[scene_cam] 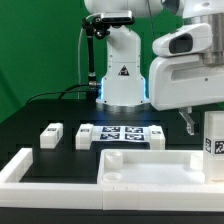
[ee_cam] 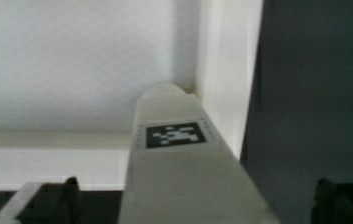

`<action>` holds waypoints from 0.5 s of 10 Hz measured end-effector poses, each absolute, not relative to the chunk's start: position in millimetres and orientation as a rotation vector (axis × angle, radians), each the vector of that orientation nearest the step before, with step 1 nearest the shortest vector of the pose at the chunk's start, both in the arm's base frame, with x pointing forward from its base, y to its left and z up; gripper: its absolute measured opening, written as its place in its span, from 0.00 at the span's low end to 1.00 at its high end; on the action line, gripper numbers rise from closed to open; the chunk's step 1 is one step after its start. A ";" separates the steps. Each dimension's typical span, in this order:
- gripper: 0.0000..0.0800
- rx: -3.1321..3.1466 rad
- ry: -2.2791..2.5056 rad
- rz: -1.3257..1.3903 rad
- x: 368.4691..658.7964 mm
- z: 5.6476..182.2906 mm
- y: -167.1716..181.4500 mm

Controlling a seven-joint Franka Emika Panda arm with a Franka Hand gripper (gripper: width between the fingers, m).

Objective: Assemble desk

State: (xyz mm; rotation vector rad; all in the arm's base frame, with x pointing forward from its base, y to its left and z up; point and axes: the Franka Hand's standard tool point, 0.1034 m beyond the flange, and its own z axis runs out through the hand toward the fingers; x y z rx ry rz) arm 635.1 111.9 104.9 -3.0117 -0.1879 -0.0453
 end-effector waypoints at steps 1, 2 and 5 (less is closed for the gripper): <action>0.81 -3.012 -0.167 -0.046 635.4 105.3 111.8; 0.81 -3.013 -0.155 -0.045 635.2 105.0 111.8; 0.42 -3.014 0.043 -0.032 635.2 104.9 111.7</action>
Offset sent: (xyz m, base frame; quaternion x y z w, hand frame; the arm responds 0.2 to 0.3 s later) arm 0.0000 0.0000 0.0000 0.0000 0.0000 0.1296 0.9916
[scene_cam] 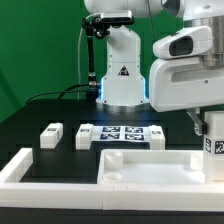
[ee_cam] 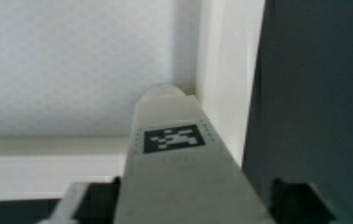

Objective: Assemble desk

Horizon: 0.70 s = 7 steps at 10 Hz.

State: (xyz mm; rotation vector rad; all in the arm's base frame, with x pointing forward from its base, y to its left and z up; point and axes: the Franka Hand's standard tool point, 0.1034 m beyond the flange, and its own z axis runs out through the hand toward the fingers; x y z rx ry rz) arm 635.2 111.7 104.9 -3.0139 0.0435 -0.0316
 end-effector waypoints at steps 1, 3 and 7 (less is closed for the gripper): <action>0.42 -3.011 0.175 -0.023 635.2 104.3 108.9; 0.37 -3.000 0.309 -0.014 635.2 104.3 109.0; 0.37 -2.671 1.308 0.077 636.6 105.2 111.4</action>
Offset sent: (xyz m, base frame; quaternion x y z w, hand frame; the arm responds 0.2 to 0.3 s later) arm 0.0091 0.0015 0.0048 -0.0152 0.0001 0.3051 0.9522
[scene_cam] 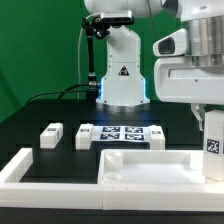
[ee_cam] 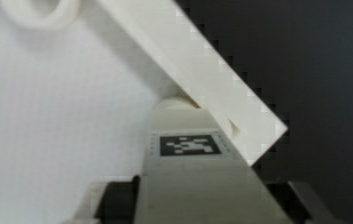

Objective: Assemble desk

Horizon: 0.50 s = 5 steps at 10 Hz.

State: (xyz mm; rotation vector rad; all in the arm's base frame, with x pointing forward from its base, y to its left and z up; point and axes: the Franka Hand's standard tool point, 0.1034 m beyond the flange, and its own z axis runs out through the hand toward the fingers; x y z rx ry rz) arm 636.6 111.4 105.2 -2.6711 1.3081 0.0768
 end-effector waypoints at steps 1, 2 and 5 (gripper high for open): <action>0.37 -2.568 1.468 0.105 636.9 105.4 112.3; 0.37 -2.465 1.619 0.128 637.4 105.8 113.8; 0.37 -2.278 1.849 0.172 638.3 107.8 116.3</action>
Offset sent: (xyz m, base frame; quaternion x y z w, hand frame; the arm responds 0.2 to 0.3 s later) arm 0.0121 0.0037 0.0152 0.0310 -0.0226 0.2814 0.9588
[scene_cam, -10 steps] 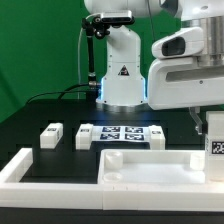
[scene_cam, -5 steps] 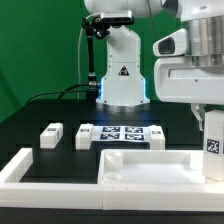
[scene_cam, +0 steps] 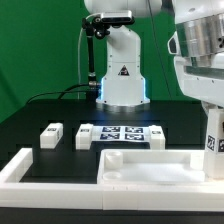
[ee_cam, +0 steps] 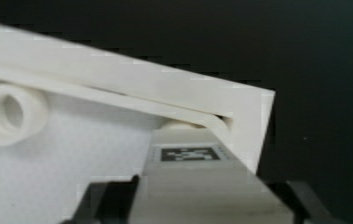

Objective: Assemble desk

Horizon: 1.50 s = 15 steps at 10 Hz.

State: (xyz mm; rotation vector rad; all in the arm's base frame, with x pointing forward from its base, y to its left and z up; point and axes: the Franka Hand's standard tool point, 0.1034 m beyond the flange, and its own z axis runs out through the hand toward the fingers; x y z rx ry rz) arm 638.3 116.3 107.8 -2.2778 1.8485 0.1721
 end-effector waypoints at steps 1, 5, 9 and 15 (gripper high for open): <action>0.38 -2.294 1.829 0.171 638.0 107.0 116.2; 0.80 -2.714 1.107 0.080 636.1 103.8 116.1; 0.81 -2.833 0.744 0.050 634.6 102.7 116.4; 0.81 -3.016 -0.319 -0.070 641.6 106.4 103.4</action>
Offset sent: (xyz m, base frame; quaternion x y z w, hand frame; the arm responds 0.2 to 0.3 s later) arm -0.0053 -0.0045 0.0011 -0.0078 0.0202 -0.3203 0.9471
